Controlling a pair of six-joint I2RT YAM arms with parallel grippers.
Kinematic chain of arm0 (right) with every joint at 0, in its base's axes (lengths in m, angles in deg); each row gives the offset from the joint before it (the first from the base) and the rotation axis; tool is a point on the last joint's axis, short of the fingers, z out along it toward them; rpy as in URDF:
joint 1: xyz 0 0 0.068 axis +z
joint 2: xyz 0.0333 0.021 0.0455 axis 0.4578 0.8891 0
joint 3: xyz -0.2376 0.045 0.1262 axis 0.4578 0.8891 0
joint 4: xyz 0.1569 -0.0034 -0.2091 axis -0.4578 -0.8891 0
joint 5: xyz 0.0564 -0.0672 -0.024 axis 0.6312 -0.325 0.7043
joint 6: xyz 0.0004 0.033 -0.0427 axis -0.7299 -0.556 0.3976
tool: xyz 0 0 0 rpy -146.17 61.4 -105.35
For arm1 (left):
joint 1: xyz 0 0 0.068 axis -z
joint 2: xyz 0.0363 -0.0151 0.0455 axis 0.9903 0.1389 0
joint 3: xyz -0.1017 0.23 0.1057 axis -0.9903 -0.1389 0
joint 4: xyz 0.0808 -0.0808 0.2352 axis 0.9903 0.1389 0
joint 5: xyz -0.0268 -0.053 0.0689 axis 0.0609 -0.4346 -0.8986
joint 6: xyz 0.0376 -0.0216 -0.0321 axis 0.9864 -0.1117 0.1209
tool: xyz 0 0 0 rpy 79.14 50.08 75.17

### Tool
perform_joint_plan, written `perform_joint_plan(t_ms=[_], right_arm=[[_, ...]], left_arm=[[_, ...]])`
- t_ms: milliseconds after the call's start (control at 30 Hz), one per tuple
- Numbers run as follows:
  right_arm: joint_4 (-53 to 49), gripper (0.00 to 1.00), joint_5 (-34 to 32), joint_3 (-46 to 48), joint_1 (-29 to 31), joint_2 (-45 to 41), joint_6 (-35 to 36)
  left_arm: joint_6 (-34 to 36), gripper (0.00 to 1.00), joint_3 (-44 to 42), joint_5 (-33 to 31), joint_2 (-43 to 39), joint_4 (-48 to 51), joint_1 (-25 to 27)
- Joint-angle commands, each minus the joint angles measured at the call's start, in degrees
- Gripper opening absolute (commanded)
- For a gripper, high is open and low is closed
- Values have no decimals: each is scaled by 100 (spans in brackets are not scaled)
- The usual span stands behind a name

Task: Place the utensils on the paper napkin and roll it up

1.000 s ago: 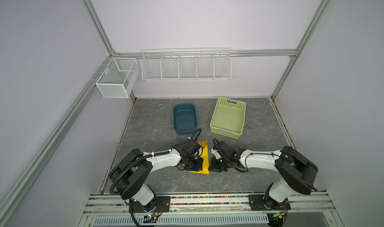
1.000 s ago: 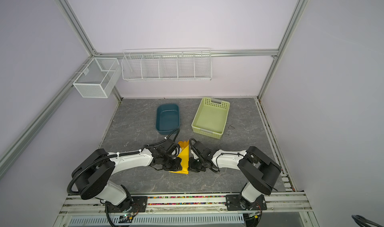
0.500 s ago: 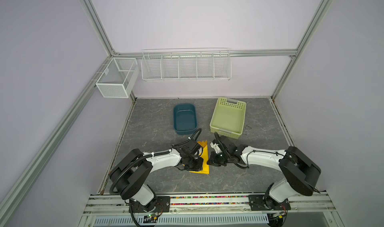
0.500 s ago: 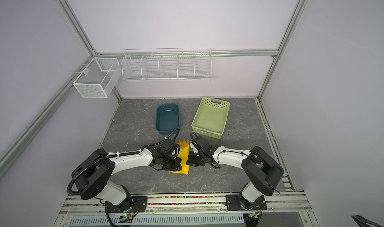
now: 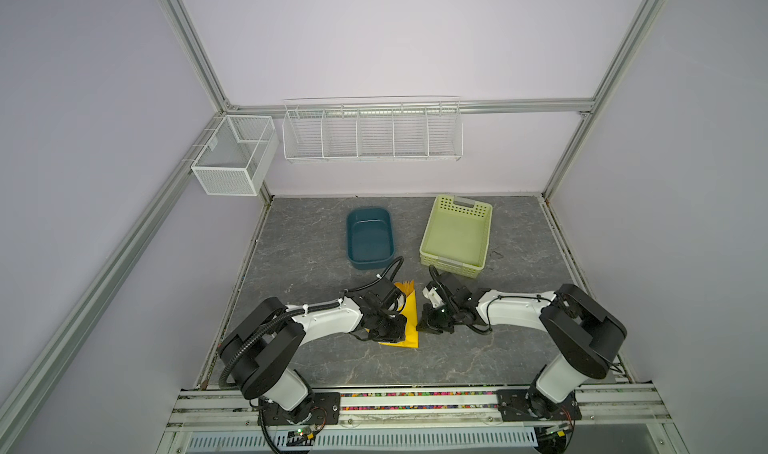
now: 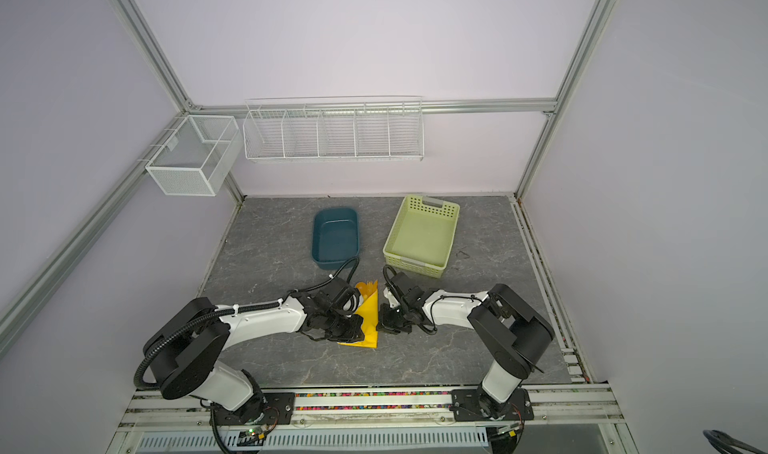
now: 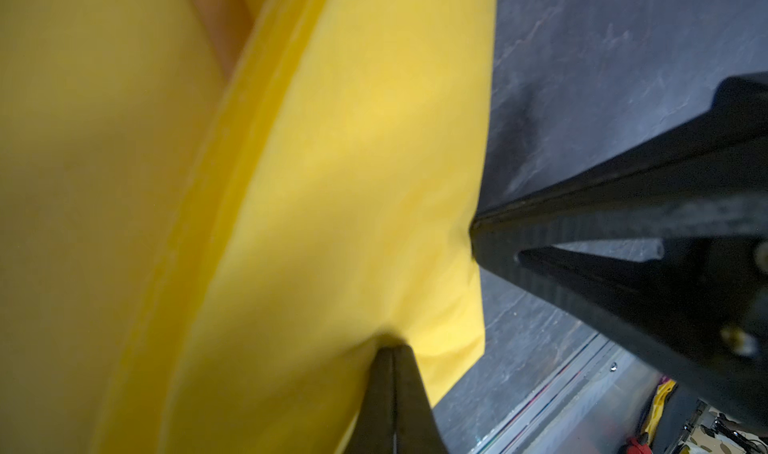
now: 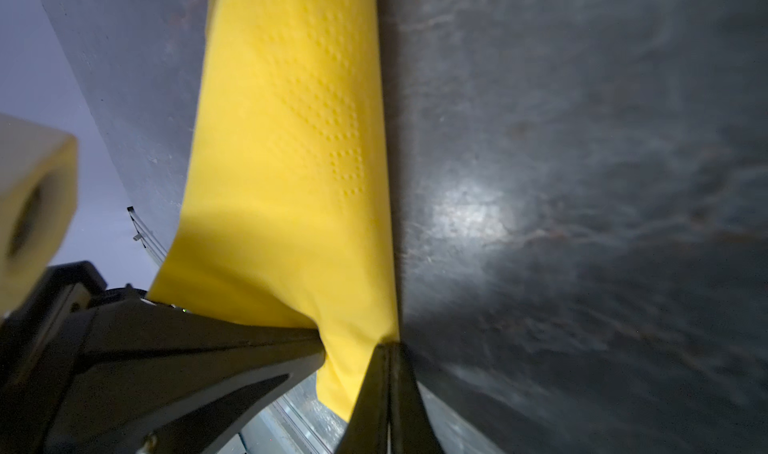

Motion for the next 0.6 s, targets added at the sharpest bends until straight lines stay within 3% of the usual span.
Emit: perform_joint_plan(t_ms=[0, 200, 567], right_arm=[[-375, 7, -154, 12, -42, -178, 127], [-135, 7, 15, -133, -38, -358, 124], [10, 7, 81, -340, -90, 232, 119]], left_arm=[[39, 0, -162, -361, 129, 108, 16], [28, 0, -170, -367, 121, 114, 16], [39, 0, -173, -364, 117, 125, 16]])
